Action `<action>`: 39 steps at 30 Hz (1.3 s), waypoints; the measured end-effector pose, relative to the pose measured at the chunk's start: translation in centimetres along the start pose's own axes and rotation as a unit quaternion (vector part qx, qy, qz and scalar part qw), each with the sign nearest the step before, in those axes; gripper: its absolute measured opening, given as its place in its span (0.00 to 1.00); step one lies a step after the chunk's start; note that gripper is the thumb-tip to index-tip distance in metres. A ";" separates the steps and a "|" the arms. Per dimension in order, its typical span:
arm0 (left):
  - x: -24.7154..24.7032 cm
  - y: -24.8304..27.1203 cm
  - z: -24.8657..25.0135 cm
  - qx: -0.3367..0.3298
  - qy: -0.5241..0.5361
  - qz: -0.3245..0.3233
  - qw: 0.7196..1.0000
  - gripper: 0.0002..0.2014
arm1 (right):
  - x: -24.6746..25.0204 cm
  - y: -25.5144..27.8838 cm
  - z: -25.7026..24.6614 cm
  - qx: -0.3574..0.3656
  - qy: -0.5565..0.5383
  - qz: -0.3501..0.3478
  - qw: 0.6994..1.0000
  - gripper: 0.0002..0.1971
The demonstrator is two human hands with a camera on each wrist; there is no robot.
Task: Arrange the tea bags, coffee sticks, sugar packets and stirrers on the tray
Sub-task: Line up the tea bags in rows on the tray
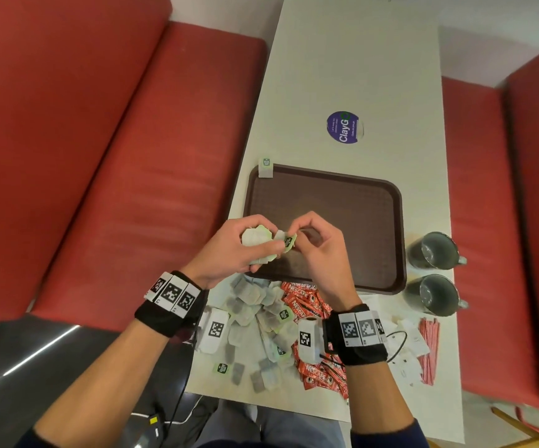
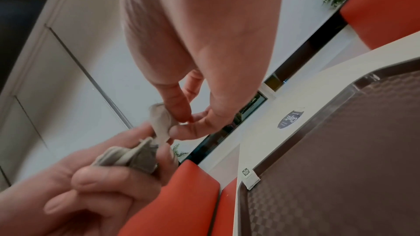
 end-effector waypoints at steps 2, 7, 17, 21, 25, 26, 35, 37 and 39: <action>0.3 -0.3 0.7 -0.014 -0.011 0.031 0.999 0.10 | 0.2 0.1 0.3 -0.031 -0.039 0.024 0.998 0.09; 1.4 -1.4 2.5 -0.076 -0.076 0.106 0.989 0.10 | 0.2 0.2 1.2 -0.090 -0.075 0.061 0.991 0.13; 6.5 -6.6 -0.6 -0.011 -0.122 0.213 0.969 0.07 | 3.3 -10.4 7.1 -0.057 0.219 0.005 0.974 0.05; 8.3 -8.0 0.4 -0.003 -0.169 0.190 0.967 0.07 | 2.6 -16.1 9.2 -0.026 0.312 -0.069 0.947 0.08; 9.9 -9.3 1.5 -0.012 -0.176 0.198 0.964 0.08 | 1.7 -20.3 12.0 -0.041 0.349 -0.101 0.931 0.09; 10.0 -9.6 1.5 -0.011 -0.169 0.201 0.965 0.08 | 1.2 -21.1 12.5 -0.046 0.362 -0.115 0.924 0.10; 9.2 -12.8 1.6 0.012 -0.050 0.155 0.987 0.12 | -2.2 -24.0 15.0 -0.048 0.444 -0.175 0.878 0.09; 8.7 -13.3 1.8 0.015 -0.029 0.131 0.991 0.14 | -2.2 -24.1 15.0 -0.042 0.456 -0.168 0.873 0.10; 8.3 -13.6 1.9 0.012 -0.009 0.112 0.994 0.17 | -2.2 -24.1 14.9 -0.034 0.469 -0.164 0.867 0.11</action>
Point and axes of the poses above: each hand's wrist, its own y-axis away from the middle knuckle, its own x-axis out of the back of the hand, z = x × y, the point moved 9 cm from there along -y, towards the middle knuckle, and after that the axes turned 14 degrees about x, right-handed, at the moved point
